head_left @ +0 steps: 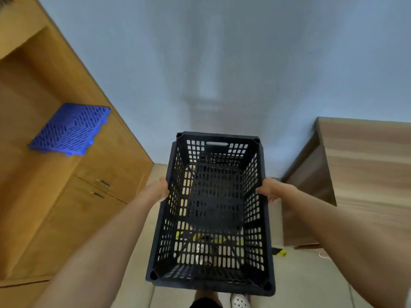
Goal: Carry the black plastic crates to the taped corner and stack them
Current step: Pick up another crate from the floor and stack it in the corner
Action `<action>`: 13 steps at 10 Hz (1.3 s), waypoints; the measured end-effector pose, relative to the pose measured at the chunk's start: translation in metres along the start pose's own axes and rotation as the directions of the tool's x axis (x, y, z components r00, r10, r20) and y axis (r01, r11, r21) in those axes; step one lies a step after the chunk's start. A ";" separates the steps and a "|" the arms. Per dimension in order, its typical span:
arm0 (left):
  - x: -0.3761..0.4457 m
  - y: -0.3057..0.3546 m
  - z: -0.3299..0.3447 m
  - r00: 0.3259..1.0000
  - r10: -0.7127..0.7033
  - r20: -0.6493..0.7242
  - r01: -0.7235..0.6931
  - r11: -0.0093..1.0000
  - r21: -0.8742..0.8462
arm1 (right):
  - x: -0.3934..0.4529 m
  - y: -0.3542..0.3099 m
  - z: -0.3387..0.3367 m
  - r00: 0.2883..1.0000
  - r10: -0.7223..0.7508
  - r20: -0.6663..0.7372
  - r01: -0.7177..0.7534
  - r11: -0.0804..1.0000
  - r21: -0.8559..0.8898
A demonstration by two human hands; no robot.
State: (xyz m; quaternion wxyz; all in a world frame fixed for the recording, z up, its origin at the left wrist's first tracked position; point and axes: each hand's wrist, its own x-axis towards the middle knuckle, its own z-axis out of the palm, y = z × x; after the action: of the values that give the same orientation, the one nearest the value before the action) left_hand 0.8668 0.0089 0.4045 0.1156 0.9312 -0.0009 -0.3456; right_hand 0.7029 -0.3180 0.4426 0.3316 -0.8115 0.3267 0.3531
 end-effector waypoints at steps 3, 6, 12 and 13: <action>0.081 0.095 -0.042 0.987 0.145 0.068 -0.160 0.897 0.411 | 0.069 -0.011 -0.044 0.982 0.187 -0.025 -0.181 0.970 0.162; 0.160 0.121 -0.014 0.986 0.085 0.141 -0.131 0.922 0.364 | 0.156 0.002 -0.054 0.975 0.221 -0.003 -0.212 0.941 0.263; 0.283 0.112 0.039 0.988 0.064 0.138 -0.130 0.831 0.540 | 0.313 0.003 -0.051 0.991 0.133 0.030 -0.137 0.978 0.155; 0.295 0.102 0.047 0.988 0.068 0.140 -0.136 0.820 0.556 | 0.321 -0.002 -0.041 0.994 0.112 0.001 -0.110 0.982 0.155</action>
State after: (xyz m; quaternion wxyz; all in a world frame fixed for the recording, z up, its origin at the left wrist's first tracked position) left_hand 1.0693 -0.1242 0.2023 -0.1463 0.9012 -0.1593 -0.3756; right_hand 0.8911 -0.4438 0.2117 0.3722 -0.7652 0.3992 0.3413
